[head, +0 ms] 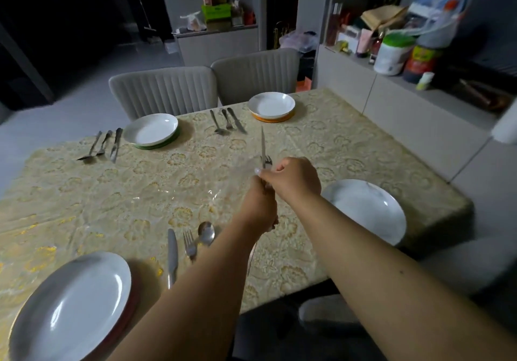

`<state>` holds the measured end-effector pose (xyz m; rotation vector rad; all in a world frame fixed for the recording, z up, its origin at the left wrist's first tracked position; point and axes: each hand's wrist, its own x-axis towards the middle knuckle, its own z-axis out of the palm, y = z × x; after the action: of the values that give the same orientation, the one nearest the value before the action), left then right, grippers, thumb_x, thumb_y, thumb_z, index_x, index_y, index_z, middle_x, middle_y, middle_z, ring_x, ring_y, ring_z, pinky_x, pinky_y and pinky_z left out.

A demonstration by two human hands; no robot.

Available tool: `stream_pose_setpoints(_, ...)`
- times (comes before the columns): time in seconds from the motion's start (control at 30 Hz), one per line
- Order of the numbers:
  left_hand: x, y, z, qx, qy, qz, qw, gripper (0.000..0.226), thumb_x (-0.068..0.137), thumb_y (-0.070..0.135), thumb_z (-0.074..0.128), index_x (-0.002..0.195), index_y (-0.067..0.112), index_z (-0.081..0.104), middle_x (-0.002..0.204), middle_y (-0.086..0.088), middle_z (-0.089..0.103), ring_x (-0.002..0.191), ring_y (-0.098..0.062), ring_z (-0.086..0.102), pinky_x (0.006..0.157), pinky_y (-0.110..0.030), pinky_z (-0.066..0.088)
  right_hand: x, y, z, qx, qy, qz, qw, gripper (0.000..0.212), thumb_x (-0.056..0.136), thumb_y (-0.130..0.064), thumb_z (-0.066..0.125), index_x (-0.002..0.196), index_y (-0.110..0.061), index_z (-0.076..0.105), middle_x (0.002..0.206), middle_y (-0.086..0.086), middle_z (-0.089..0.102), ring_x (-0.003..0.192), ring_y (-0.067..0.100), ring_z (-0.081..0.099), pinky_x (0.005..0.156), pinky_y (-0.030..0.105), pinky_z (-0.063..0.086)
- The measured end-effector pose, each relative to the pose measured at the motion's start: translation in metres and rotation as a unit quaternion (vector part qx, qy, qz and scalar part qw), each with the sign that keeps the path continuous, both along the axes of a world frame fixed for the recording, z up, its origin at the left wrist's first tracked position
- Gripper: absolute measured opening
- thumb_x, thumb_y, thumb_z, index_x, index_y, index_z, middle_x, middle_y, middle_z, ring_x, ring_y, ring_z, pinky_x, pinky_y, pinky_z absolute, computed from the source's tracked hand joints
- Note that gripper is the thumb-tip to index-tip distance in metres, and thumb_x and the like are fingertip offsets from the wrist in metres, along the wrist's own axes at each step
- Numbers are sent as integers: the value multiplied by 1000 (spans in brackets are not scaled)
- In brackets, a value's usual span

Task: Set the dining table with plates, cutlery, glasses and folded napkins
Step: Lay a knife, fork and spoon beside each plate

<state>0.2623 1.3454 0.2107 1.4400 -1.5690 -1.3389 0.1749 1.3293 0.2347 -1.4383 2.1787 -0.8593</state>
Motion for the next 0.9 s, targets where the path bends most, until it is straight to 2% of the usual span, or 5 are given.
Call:
stream_pose_setpoints(0.1, -30, -6, -2, -38, -59, -36, 997, 31, 100, 18, 33, 125, 0, 37, 83, -32, 51, 43, -15, 43, 38, -29, 35, -30, -6, 4, 43, 4, -25, 999, 42, 74, -54, 64, 89, -16, 73, 91, 4, 69, 84, 25, 65, 63, 26, 46)
stream_pose_setpoints(0.23, -76, -8, 0, -55, -105, -54, 991, 12, 98, 20, 35, 103, 13, 43, 101, -25, 61, 92, -48, 58, 71, -56, 51, -78, -12, 11, 73, -6, -43, 996, 27, 79, -37, 62, 78, -11, 64, 81, 5, 66, 80, 26, 65, 61, 25, 42)
stream_pose_setpoints(0.53, -181, -16, -11, -58, -154, -81, 983, 17, 100, 28, 40, 99, 16, 52, 96, -9, 64, 89, -31, 61, 67, -33, 43, -208, -36, 17, 29, 2, -106, 994, 34, 89, -38, 54, 93, -7, 67, 91, 10, 68, 84, 31, 64, 64, 27, 40)
stream_pose_setpoints(0.7, -208, -16, -33, -23, -138, -75, 987, 16, 94, 30, 39, 94, 35, 54, 90, -8, 67, 83, -30, 64, 73, -39, 52, -260, -52, 12, 22, -33, -99, 994, 27, 94, -32, 50, 85, -7, 57, 79, 5, 61, 74, 28, 61, 61, 29, 44)
stream_pose_setpoints(0.9, -235, -23, -50, -35, -170, -84, 981, 21, 100, 19, 38, 112, 15, 55, 92, -13, 67, 75, -24, 62, 56, -24, 41, -287, -64, -18, 3, -161, -95, 982, 30, 95, -22, 44, 117, -2, 44, 87, 12, 69, 64, 24, 67, 55, 33, 56)
